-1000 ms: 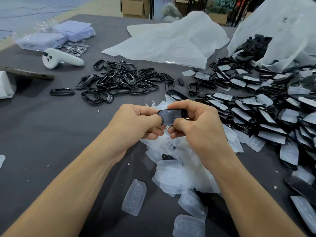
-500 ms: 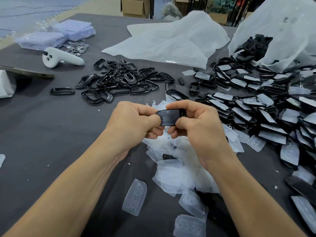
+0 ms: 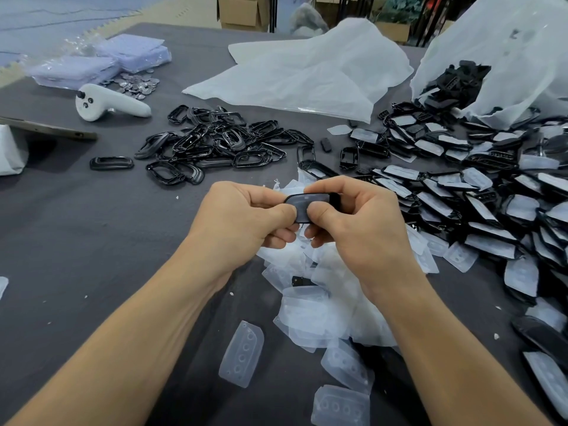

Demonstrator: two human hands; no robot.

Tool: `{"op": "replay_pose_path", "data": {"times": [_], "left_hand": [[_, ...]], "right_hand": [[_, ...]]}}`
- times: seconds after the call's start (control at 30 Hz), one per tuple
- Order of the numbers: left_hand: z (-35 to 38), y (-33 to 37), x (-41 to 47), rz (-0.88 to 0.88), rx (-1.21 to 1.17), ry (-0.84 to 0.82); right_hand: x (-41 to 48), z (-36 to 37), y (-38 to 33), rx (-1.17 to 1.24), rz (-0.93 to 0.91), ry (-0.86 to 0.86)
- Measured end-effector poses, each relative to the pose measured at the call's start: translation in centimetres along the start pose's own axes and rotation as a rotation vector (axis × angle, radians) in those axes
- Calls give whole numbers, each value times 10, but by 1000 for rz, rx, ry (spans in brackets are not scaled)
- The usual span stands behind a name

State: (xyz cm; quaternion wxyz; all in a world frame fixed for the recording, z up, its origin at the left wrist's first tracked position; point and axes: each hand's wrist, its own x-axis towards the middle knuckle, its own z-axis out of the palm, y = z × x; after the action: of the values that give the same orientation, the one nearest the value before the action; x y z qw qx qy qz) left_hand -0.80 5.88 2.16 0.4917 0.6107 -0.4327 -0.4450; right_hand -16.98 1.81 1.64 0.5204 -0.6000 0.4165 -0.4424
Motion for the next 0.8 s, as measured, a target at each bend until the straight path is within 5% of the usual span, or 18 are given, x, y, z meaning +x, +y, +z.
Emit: {"op": "replay_pose_path", "data": {"times": [0.43, 0.8], "left_hand": [[-2, 0, 0, -86, -86, -176], [2, -2, 1, -89, -39, -30]], "right_hand": [[1, -2, 3, -28, -9, 51], [-2, 2, 2, -19, -13, 13]]}}
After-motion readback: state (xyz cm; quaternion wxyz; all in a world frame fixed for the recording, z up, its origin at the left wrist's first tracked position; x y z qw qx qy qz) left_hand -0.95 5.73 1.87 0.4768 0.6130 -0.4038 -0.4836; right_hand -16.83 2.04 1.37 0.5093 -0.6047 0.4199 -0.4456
